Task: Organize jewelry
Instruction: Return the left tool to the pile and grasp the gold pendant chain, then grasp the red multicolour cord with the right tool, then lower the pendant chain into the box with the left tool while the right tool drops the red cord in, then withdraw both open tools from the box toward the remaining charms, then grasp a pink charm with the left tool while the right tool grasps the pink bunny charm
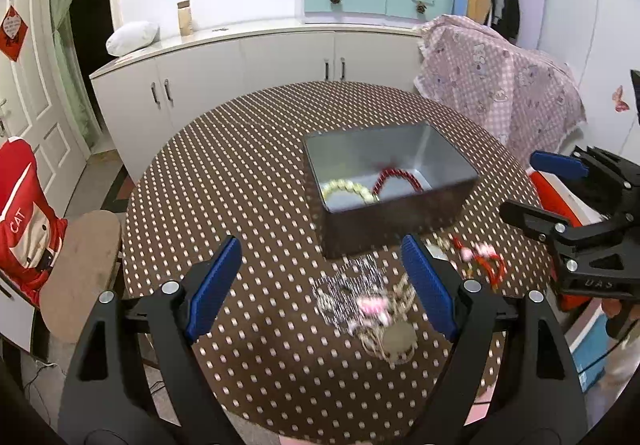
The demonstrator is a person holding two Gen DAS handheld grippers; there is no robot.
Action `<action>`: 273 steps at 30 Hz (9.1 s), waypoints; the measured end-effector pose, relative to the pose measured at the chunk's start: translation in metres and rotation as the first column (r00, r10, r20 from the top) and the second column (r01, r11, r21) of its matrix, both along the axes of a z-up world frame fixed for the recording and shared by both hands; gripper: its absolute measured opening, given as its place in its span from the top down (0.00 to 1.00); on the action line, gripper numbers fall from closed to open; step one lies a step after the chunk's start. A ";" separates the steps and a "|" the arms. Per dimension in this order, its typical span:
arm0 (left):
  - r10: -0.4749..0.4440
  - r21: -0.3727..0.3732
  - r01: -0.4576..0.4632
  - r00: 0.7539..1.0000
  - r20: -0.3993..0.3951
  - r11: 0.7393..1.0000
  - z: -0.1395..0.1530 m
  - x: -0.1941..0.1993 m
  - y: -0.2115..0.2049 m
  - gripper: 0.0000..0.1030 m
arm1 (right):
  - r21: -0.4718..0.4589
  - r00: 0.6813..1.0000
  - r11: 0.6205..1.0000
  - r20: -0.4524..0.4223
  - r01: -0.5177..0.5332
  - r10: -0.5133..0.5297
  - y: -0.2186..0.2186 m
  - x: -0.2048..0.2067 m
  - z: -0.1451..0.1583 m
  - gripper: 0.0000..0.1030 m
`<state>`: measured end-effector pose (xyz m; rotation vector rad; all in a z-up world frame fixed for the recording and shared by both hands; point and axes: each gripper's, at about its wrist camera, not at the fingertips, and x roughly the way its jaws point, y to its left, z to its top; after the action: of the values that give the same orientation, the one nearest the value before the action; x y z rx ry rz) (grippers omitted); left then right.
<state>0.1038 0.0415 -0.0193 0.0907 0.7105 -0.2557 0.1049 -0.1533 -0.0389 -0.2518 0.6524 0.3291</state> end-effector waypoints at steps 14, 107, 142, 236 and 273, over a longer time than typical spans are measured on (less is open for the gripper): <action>-0.111 0.021 0.113 0.989 -0.095 0.993 -0.046 -0.033 -0.013 0.21 | -0.035 0.998 0.999 -0.052 -0.038 0.036 0.008 -0.028 -0.033 0.29; -0.130 -0.028 0.131 0.991 0.028 0.991 -0.072 -0.043 -0.006 0.71 | -0.040 0.994 0.994 -0.053 -0.100 0.097 0.005 -0.035 -0.042 0.46; -0.115 -0.115 0.149 0.960 0.255 0.982 -0.003 -0.052 -0.001 0.71 | 0.052 0.990 0.989 0.007 -0.138 0.138 0.007 -0.032 -0.001 0.96; -0.148 -0.033 0.149 0.988 0.032 0.988 -0.044 -0.015 0.006 0.28 | 0.032 0.996 0.998 -0.074 -0.050 0.053 -0.007 -0.001 -0.013 0.45; -0.229 0.078 0.225 0.972 0.054 0.971 -0.070 -0.060 -0.025 0.77 | 0.021 0.970 0.981 -0.143 -0.194 0.195 0.014 -0.034 -0.058 0.86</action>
<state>0.0441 0.0169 -0.0897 0.2483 0.6471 -0.4451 0.0709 -0.1394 -0.0967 -0.2884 0.7712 0.5418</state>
